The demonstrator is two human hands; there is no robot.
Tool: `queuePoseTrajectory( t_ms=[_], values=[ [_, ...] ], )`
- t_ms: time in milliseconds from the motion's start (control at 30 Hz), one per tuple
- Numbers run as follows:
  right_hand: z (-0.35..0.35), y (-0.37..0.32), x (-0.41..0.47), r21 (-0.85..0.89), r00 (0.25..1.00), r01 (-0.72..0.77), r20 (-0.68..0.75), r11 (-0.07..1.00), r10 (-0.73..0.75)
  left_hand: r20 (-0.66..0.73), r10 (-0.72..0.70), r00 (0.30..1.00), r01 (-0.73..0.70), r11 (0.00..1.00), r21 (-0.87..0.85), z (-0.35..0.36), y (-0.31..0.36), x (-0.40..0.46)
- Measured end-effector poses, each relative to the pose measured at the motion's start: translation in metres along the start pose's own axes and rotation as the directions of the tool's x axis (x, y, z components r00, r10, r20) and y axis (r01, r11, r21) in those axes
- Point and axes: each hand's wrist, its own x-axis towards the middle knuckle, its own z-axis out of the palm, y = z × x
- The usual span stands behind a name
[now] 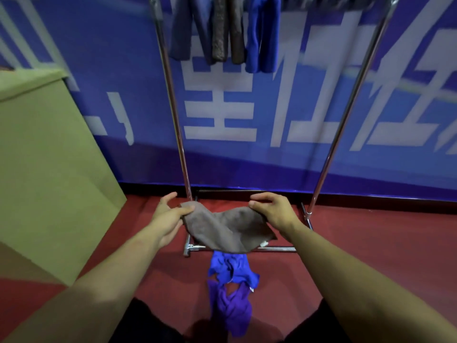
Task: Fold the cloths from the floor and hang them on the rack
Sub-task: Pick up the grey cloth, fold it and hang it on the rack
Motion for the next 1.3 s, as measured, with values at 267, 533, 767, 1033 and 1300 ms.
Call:
queuePoseTrajectory(
  t_ms=[267, 533, 767, 1033, 1300],
  values=[
    [-0.025, 0.008, -0.002, 0.049, 0.990, 0.006, -0.141, 0.999, 0.001, -0.024, 0.197, 0.980, -0.189, 0.964, 0.188, -0.022, 0.009, -0.011],
    [-0.045, 0.003, 0.002, 0.149, 0.959, 0.005, -0.281, 0.989, 0.038, -0.094, 0.368, 0.925, -0.349, 0.921, 0.174, -0.006, 0.017, -0.010],
    [-0.048, -0.004, 0.001, 0.251, 0.943, 0.038, -0.330, 0.967, 0.048, -0.095, 0.412, 0.906, -0.386, 0.898, 0.210, 0.004, 0.017, -0.015],
    [-0.054, -0.024, -0.012, 0.236, 0.937, 0.120, -0.349, 0.964, -0.031, -0.138, 0.467, 0.874, -0.434, 0.876, 0.211, 0.010, 0.023, -0.025],
    [-0.061, -0.033, -0.021, 0.256, 0.925, 0.177, -0.373, 0.950, -0.072, -0.162, 0.475, 0.865, -0.457, 0.879, 0.134, 0.015, 0.028, -0.034]
  ],
)
